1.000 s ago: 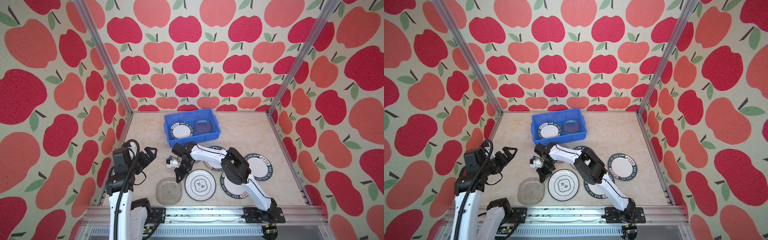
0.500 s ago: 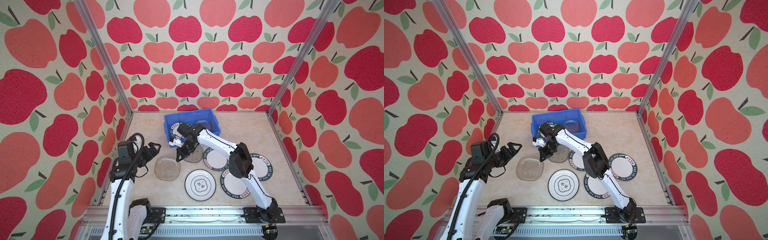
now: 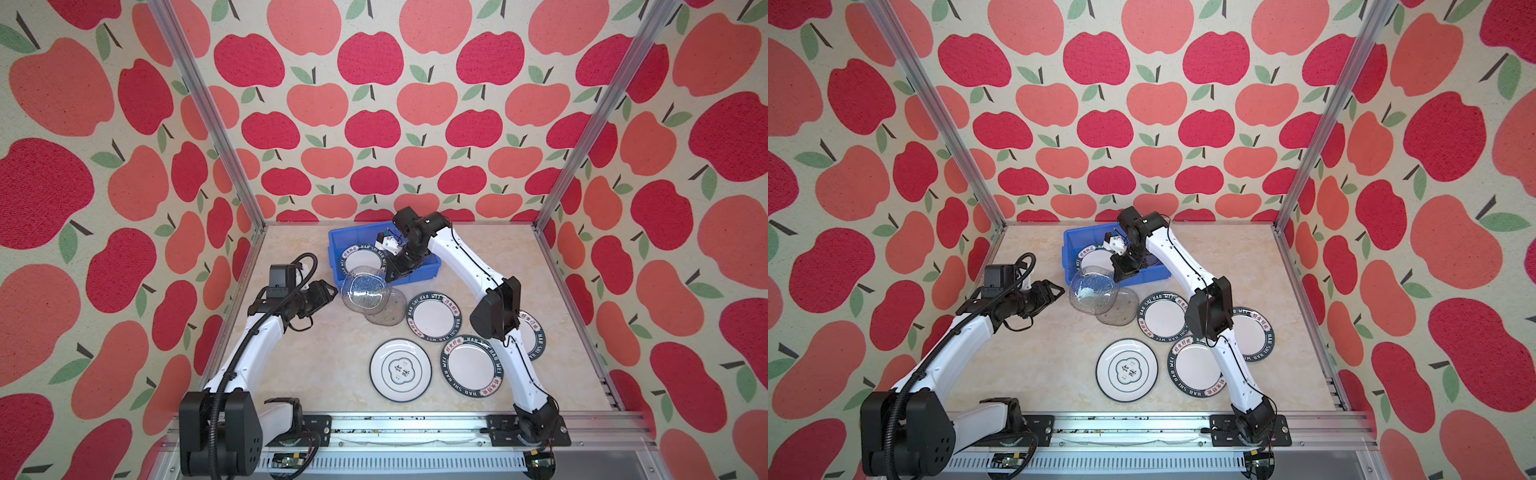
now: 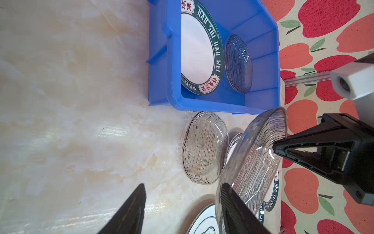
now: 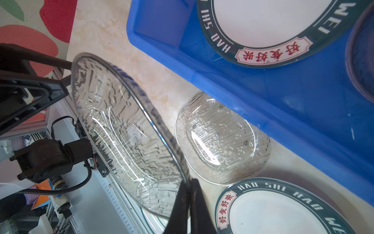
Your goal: Place the plates into the plastic bin on the countertop
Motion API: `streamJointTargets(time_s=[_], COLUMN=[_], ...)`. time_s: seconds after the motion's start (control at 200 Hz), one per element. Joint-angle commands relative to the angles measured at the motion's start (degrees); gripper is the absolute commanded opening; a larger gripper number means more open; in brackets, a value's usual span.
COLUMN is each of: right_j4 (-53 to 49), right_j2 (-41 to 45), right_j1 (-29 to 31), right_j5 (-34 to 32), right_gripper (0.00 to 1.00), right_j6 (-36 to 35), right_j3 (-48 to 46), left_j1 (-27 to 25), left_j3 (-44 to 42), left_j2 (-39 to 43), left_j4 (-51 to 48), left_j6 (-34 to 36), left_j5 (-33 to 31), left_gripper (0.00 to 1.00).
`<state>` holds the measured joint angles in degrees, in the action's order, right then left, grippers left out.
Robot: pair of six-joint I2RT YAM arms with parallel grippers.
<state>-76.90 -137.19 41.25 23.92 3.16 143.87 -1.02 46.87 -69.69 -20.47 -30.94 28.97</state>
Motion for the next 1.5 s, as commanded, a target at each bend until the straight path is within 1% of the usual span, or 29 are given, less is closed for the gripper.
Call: streamJointTargets(time_s=[0.0,0.18,0.24,0.33,0.38,0.52,0.775,0.87,0.921,0.986,1.001,1.031,1.166,1.191,1.226,1.266,1.281,1.306,1.341,1.356,1.381,1.451,1.476,1.496], right_j4=[-2.7,-2.2,-2.3,-2.0,-1.7,-1.3,-1.3,-0.5,-0.5,-0.4,-0.4,-0.2,0.7,1.1,1.6,2.1,2.3,2.8,3.6,3.9,4.8,9.0,10.5,12.3], right_j2=[-1.0,-2.7,-3.2,-3.0,-2.7,-2.3,-1.2,-0.7,-0.8,-0.6,-0.6,-0.6,-0.1,0.1,0.3,0.5,0.6,0.8,1.4,1.6,2.2,5.1,6.6,7.9], right_j1=[0.7,1.4,1.6,1.8,1.8,2.2,3.2,3.4,3.4,3.4,3.4,3.4,3.4,3.4,3.3,3.1,3.1,2.8,2.3,2.0,1.5,0.0,-0.6,-1.0], right_j5=[0.6,1.7,2.1,2.7,2.6,3.7,4.4,4.6,4.6,4.7,4.7,4.7,4.7,4.6,4.3,3.6,3.2,2.1,0.7,0.0,-1.2,-4.5,-5.8,-6.7], right_gripper=[0.00,0.00,0.00,0.00,0.00,0.00,0.00,0.00,0.00,0.00,0.00,0.00,0.00,0.04,0.13,0.26,0.36,0.46,0.59,0.62,0.65,0.67,0.71,0.72], right_j6=[-0.6,-0.3,-0.3,-0.3,-0.2,-0.2,-0.3,0.3,0.4,0.6,0.6,0.8,1.5,1.7,2.0,2.4,2.6,3.1,4.0,4.3,4.9,6.7,7.5,8.1], right_j3=[0.1,2.5,3.1,3.3,3.4,3.1,2.4,1.6,1.6,1.6,1.5,1.6,1.6,1.5,1.5,1.7,1.7,1.8,1.9,1.9,1.8,-0.3,-1.6,-2.7], left_j1=[-0.5,-2.3,-2.7,-2.8,-3.0,-4.0,-5.4,-5.4,-5.5,-5.5,-5.5,-5.6,-5.5,-5.5,-5.6,-5.7,-5.8,-5.8,-6.0,-6.2,-6.3,-6.6,-6.8,-6.9], left_j3=[3.3,4.7,4.8,4.7,4.8,5.3,4.7,4.7,4.7,4.6,4.6,4.5,4.6,4.6,4.7,5.1,5.3,5.7,6.4,6.8,7.5,9.9,10.9,11.8], left_j2=[-1.3,-2.4,-2.3,-2.3,-2.7,-3.6,-3.8,-3.8,-3.6,-3.4,-3.3,-3.2,-3.1,-3.0,-3.0,-3.1,-3.1,-3.3,-3.4,-3.6,-3.8,-4.9,-5.4,-5.9], left_j4=[3.4,3.7,3.7,4.2,4.1,3.3,2.7,2.6,2.4,2.3,2.3,2.3,2.5,2.6,2.8,2.8,2.8,2.8,2.6,2.6,2.3,1.9,1.8,1.8], left_j6=[0.7,2.1,2.3,1.9,1.4,1.9,2.6,2.6,2.6,2.6,2.6,2.6,2.4,2.2,2.2,2.0,1.9,1.8,1.6,1.4,1.2,0.8,0.8,0.8], left_j5=[-0.3,0.3,0.5,1.2,1.4,1.5,-0.6,-0.7,-0.9,-1.2,-1.2,-1.4,-1.5,-1.5,-1.5,-1.7,-1.7,-1.8,-1.9,-1.9,-2.2,-3.1,-3.6,-4.0], left_gripper=[0.61,0.57,0.52,0.34,0.29,0.29,0.28,0.16,0.14,0.09,0.05,0.01,0.00,0.00,0.00,0.00,0.00,0.00,0.00,0.00,0.00,0.00,0.00,0.00])
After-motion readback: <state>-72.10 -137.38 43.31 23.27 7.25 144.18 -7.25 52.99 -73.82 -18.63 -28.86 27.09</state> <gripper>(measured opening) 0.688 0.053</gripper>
